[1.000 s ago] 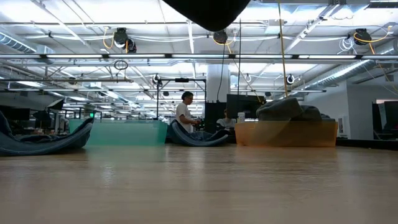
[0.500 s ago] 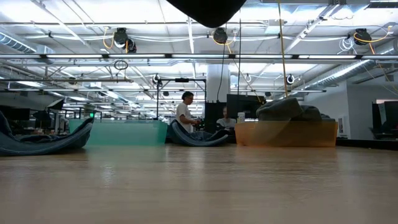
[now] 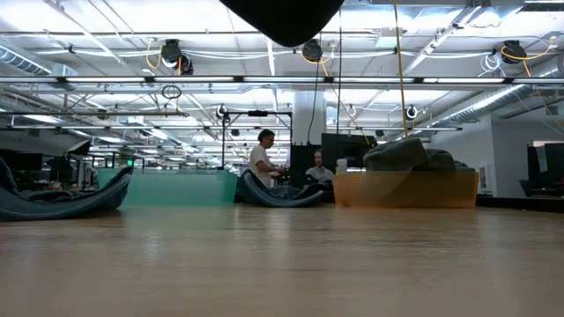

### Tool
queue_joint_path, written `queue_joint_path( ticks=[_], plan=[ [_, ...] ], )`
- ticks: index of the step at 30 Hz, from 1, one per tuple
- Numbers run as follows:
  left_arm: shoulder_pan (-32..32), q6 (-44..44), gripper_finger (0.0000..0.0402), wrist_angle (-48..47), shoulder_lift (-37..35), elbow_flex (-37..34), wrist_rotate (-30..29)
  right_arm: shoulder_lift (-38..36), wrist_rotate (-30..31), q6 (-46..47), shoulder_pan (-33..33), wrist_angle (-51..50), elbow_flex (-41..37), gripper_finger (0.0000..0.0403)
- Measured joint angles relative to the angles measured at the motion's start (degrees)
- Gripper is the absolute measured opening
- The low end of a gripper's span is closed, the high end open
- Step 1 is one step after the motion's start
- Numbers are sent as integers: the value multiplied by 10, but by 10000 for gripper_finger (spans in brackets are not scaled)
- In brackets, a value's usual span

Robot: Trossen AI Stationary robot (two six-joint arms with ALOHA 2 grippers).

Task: Pick & Place hat
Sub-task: Put the right dark blue cap into the blue bin

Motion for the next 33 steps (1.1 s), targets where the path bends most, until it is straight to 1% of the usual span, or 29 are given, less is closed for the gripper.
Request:
queue_joint_path(
  ticks=[2,4,6,10,11,12,14,16,20,22,24,26,31,33],
  plan=[
    [0,-17,6,-19,-11,15,1,0,26,12,-4,-5,1,48],
    [-1,-40,5,-60,-24,39,1,0,48,25,-9,-15,1,75],
    [-5,-57,5,-109,-32,68,5,-4,78,32,-11,-36,1,109],
    [-12,-92,4,-225,-35,131,11,-6,169,28,-11,-41,1,189],
    [-12,-103,4,-243,-35,146,12,-6,182,27,-11,-36,1,209],
    [-12,-112,4,-260,-35,159,12,-5,183,27,-11,-26,1,228],
    [-12,-129,3,-283,-35,179,18,-5,160,25,-11,11,1,260],
    [-7,-143,3,-296,-35,192,39,4,122,7,-11,64,1,287],
    [7,-152,2,-293,-34,201,79,31,89,-33,-5,164,1,317],
    [11,-158,2,-299,-33,201,81,41,44,-25,-12,196,1,324],
    [15,-162,2,-304,-31,201,80,52,-4,-10,-18,206,1,326],
    [16,-163,2,-310,-27,201,78,69,-40,-2,-19,217,1,326],
    [20,-163,2,-320,-10,201,75,102,-104,2,-21,274,0,323],
    [23,-162,2,-320,-3,201,73,115,-103,2,-21,298,0,323]
  ],
)
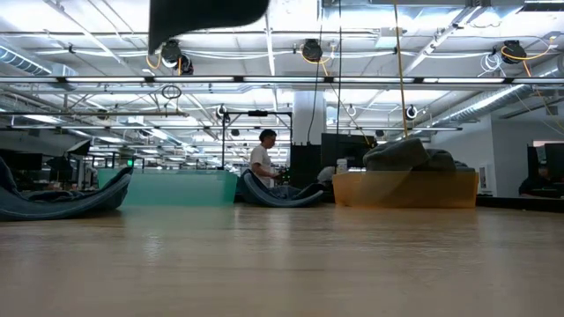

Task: Pick & Place hat
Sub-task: Put the right dark blue cap into the blue bin

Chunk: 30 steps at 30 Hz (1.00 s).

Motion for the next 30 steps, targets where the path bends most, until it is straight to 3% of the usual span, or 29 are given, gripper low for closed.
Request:
queue_joint_path(
  ticks=[7,10,14,22,30],
  plan=[
    [11,-6,2,-5,11,0,-8,28,-1,1,0,28,0,322],
    [17,-16,2,-3,11,0,-21,28,-1,4,0,19,0,303],
    [23,-18,2,-7,10,0,-27,28,-2,4,7,18,0,230],
    [34,-14,5,-8,9,0,-14,28,-2,-2,8,19,0,18],
    [34,-47,76,-8,8,0,40,8,-2,-7,10,-35,-1,2]
  ],
)
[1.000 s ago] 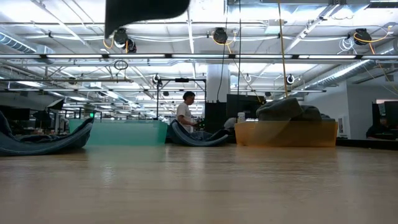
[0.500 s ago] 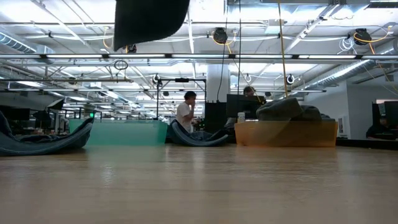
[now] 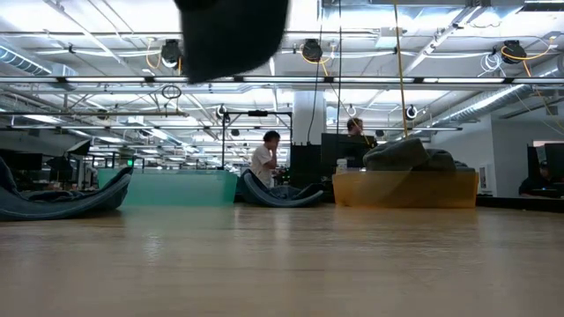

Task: Pick & Place hat
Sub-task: Put the right dark blue cap into the blue bin

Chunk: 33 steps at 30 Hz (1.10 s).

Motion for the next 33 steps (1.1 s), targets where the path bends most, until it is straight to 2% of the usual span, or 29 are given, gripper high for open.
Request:
queue_joint_path(
  ticks=[5,9,12,17,21,26,33],
  plan=[
    [0,-17,141,0,-15,0,35,-53,3,-2,2,-104,0,1],
    [0,2,201,-5,-28,0,92,-99,4,-16,5,-167,0,1],
    [0,12,239,-6,-31,0,107,-127,-3,-28,10,-170,0,0],
    [2,14,284,-6,-33,0,90,-164,-14,-77,25,-133,1,0],
    [7,1,301,9,-32,0,68,-174,-12,-123,28,-105,1,0],
    [26,-70,304,39,-32,0,68,-174,-9,-191,25,-30,1,0],
    [54,-145,284,76,-32,0,107,-171,9,-271,21,67,1,0]
  ],
)
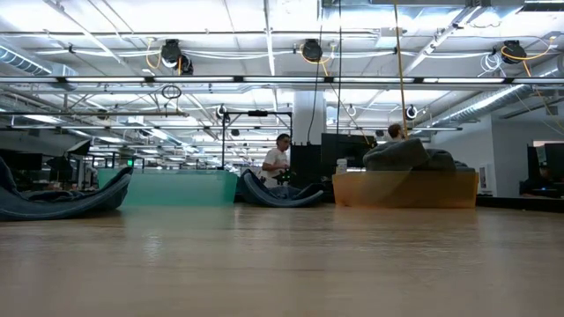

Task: Pick & Place hat
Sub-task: Put the right dark blue cap into the blue bin

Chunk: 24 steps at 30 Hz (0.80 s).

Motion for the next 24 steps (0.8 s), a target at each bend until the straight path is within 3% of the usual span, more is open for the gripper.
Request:
queue_joint_path(
  ticks=[6,11,16,24],
  plan=[
    [20,-25,281,61,19,0,37,0,24,-38,-1,57,0,0],
    [42,-31,299,100,45,0,41,-3,22,-50,-1,89,0,0],
    [61,-39,321,160,76,0,93,-3,4,-53,-1,104,0,0],
    [93,-43,321,173,107,0,102,-22,-10,-50,9,128,0,0]
  ],
)
